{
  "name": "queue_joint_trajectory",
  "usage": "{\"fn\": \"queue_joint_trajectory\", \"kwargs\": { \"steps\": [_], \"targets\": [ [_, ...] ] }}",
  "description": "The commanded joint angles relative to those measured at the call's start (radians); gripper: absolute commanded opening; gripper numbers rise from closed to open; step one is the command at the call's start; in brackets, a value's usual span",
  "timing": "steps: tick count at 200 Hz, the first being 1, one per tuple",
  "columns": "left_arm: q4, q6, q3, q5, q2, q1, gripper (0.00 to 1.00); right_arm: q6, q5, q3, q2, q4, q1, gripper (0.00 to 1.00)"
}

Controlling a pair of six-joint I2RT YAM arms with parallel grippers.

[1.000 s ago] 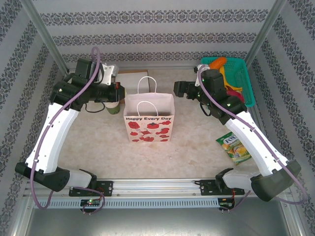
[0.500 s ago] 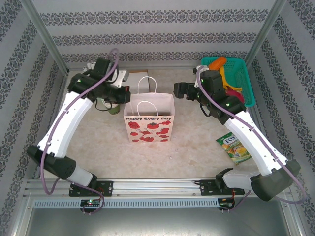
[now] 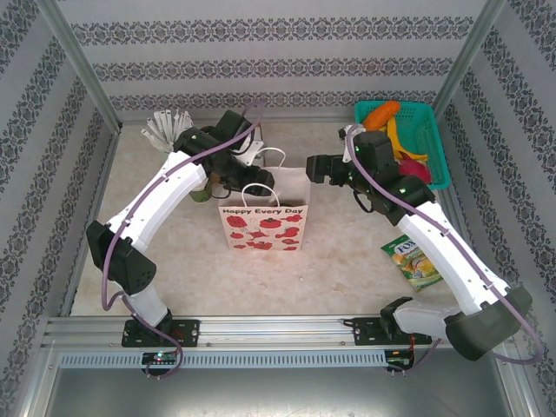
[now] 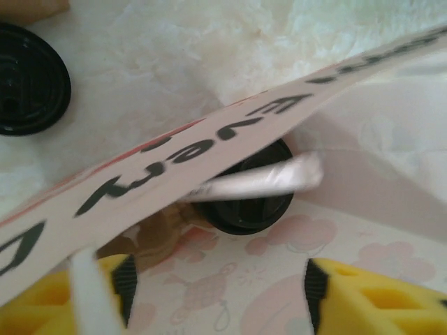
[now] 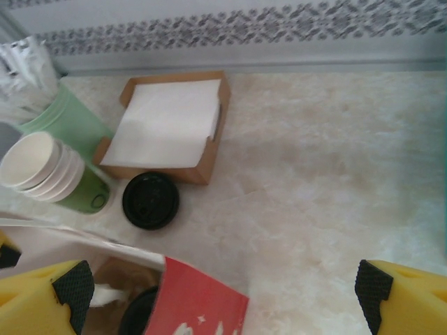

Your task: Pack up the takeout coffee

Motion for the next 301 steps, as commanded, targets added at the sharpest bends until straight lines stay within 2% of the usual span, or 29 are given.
{"fn": "queue_joint_trajectory", "kwargs": {
  "steps": [1,44,58,75,88,108,149,174,203,218,224,251,277,301],
  "targets": [
    [0.031,0.015,0.003,0.012,-0.099,0.001,0.78,-0.021,-0.134,-0.019,0.009,0.001,-0.003,0.98],
    [0.039,-0.006,-0.118,-0.076,-0.288,0.047,0.97,-0.029,-0.220,-0.028,0.025,-0.008,-0.006,0.98],
    [0.024,-0.015,-0.143,-0.139,-0.319,0.072,0.98,-0.029,-0.257,-0.026,0.033,-0.006,-0.005,0.98],
    [-0.020,-0.030,-0.152,-0.298,-0.319,0.087,0.98,-0.022,-0.286,-0.024,0.045,-0.003,-0.003,0.98],
    [-0.039,-0.028,-0.152,-0.322,-0.300,0.096,0.95,-0.016,-0.296,-0.017,0.058,-0.002,-0.001,0.98],
    [-0.020,-0.016,-0.149,-0.269,-0.260,0.099,0.87,0.005,-0.268,-0.004,0.069,-0.003,0.002,0.98],
    [-0.015,-0.007,-0.109,-0.288,-0.177,0.098,0.63,0.083,-0.128,-0.003,0.052,0.010,-0.023,0.98],
    [-0.033,-0.010,-0.111,-0.326,-0.159,0.102,0.38,0.112,-0.102,0.007,0.060,0.015,-0.070,0.98],
    [-0.050,-0.022,-0.159,-0.345,-0.221,0.127,0.11,0.079,-0.126,0.065,0.134,0.019,-0.100,0.98],
    [-0.058,-0.032,-0.200,-0.344,-0.283,0.160,0.03,0.063,-0.157,0.117,0.204,0.014,-0.100,0.98],
    [-0.062,-0.034,-0.213,-0.340,-0.308,0.178,0.00,0.066,-0.169,0.135,0.234,0.019,-0.098,0.98],
    [-0.095,-0.027,-0.262,-0.291,-0.415,0.270,0.00,0.071,-0.190,0.226,0.371,0.032,-0.063,0.98],
    [-0.149,-0.005,-0.307,-0.304,-0.487,0.351,0.00,0.040,-0.195,0.364,0.525,0.018,0.007,0.97],
    [-0.159,0.022,-0.360,-0.320,-0.521,0.452,0.00,0.108,-0.218,0.501,0.686,0.020,0.044,0.92]
  ]
}}
